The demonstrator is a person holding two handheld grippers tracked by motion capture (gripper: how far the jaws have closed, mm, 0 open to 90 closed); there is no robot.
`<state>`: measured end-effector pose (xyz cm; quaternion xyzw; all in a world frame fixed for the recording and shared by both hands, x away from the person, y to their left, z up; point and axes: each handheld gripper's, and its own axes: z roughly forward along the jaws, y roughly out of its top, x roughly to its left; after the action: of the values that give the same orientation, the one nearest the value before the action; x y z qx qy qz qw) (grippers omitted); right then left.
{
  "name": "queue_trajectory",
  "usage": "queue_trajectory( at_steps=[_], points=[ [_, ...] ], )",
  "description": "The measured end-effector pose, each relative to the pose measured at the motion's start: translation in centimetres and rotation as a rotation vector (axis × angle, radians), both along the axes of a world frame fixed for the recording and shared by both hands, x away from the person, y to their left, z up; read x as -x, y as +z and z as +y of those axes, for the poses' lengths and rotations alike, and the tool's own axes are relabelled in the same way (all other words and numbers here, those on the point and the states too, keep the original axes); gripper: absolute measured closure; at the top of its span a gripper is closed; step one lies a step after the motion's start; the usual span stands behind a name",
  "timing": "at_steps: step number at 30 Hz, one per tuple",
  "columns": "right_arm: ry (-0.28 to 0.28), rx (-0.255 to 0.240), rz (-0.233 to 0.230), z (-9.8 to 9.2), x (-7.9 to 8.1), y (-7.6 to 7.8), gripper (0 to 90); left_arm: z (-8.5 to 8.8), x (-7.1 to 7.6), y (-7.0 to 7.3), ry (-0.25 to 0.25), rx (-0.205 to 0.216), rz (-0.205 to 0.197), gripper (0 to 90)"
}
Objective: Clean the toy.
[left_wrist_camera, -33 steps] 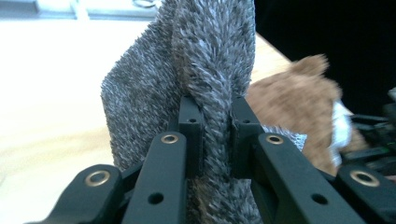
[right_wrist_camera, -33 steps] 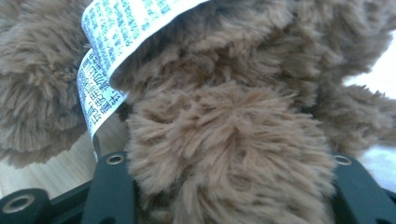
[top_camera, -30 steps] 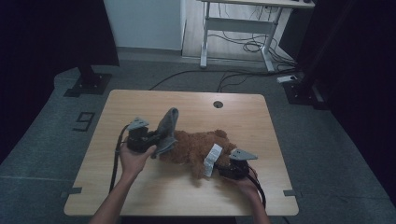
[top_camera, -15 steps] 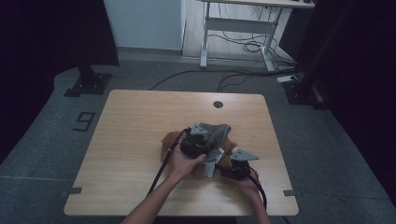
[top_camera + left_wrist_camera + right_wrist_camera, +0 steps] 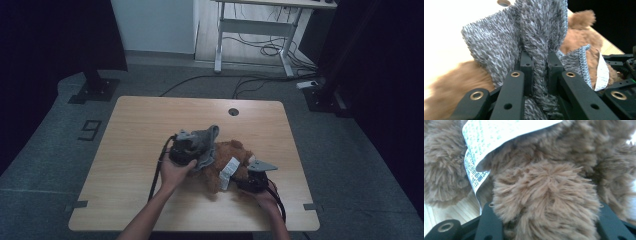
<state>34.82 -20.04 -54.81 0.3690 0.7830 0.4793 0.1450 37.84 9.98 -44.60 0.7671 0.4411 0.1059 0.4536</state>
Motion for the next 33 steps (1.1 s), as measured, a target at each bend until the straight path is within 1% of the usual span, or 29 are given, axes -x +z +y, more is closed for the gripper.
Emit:
queue_trajectory(
  at_steps=[1, 3, 4, 5, 7, 8, 9, 10, 11, 13, 14, 15, 16, 18, 22, 25, 27, 28, 30, 31, 33],
  points=[
    [0.001, 0.005, 0.003, 0.1, 0.0, 0.0, 53.4, 0.6, 0.2, 0.1, 0.008, 0.004, -0.007, 79.0],
    [-0.001, 0.010, 0.006, 0.2, 0.1, 0.0, 53.4, 2.3, 0.6, 0.2, 0.035, 0.011, -0.026, 78.9],
    [-0.002, 0.008, 0.008, 0.1, 0.1, 0.0, 53.4, 3.2, 0.8, 0.2, 0.052, 0.013, -0.029, 78.9],
    [0.000, 0.006, 0.013, 0.1, 0.1, 0.0, 53.4, 4.4, 1.0, 0.0, 0.074, 0.018, -0.026, 78.8],
    [-0.001, 0.001, 0.015, 0.1, 0.0, -0.1, 53.4, 5.8, 1.2, -0.6, 0.105, 0.001, -0.014, 78.8],
    [-0.001, 0.000, 0.016, 0.1, 0.0, -0.1, 53.5, 6.6, 1.2, -1.2, 0.118, -0.009, 0.004, 78.9],
    [-0.001, -0.002, 0.018, 0.0, 0.0, -0.1, 53.5, 7.4, 1.2, -2.1, 0.131, -0.016, 0.031, 78.9],
    [-0.001, -0.003, 0.019, 0.0, 0.0, -0.1, 53.5, 7.8, 1.2, -2.8, 0.139, -0.017, 0.048, 79.0],
    [-0.001, -0.004, 0.020, 0.0, 0.0, -0.1, 53.7, 8.2, 1.2, -3.6, 0.146, -0.021, 0.075, 79.1],
    [-0.001, -0.004, 0.022, 0.0, 0.0, -0.1, 53.8, 8.5, 1.1, -5.3, 0.145, -0.016, 0.120, 79.3],
    [-0.001, -0.003, 0.022, 0.0, 0.0, -0.1, 53.8, 8.5, 1.1, -5.8, 0.141, -0.010, 0.130, 79.4],
    [-0.001, -0.001, 0.022, 0.0, 0.0, -0.1, 53.9, 8.4, 1.1, -6.0, 0.143, -0.007, 0.129, 79.4],
    [-0.002, -0.003, 0.022, 0.0, 0.0, -0.2, 53.8, 8.5, 1.1, -5.9, 0.143, -0.005, 0.123, 79.5],
    [-0.003, -0.004, 0.023, 0.0, -0.1, -0.2, 53.9, 8.5, 1.0, -4.9, 0.146, -0.002, 0.107, 79.5],
    [-0.007, -0.004, 0.022, -0.1, -0.1, -0.2, 53.7, 8.0, 1.1, -1.5, 0.138, -0.007, 0.026, 79.3],
    [-0.007, 0.004, 0.016, 0.0, -0.1, -0.2, 53.4, 6.7, 1.1, 1.2, 0.104, 0.009, -0.024, 79.2],
    [-0.008, 0.009, 0.013, 0.1, 0.0, -0.1, 53.1, 5.4, 1.0, 2.6, 0.077, 0.005, -0.051, 79.1],
    [-0.009, 0.011, 0.011, 0.1, 0.0, -0.1, 53.0, 4.6, 0.9, 3.1, 0.065, 0.000, -0.061, 79.0],
    [-0.010, 0.012, 0.008, 0.1, 0.0, -0.1, 52.6, 3.0, 0.4, 3.5, 0.040, -0.010, -0.066, 78.8],
    [-0.010, 0.011, 0.009, 0.1, 0.0, -0.1, 52.4, 2.2, 0.1, 3.5, 0.029, -0.020, -0.062, 78.7],
    [-0.009, 0.013, 0.006, 0.0, -0.1, -0.1, 51.9, 0.7, -0.7, 2.9, 0.012, -0.018, -0.034, 78.7]
  ],
)
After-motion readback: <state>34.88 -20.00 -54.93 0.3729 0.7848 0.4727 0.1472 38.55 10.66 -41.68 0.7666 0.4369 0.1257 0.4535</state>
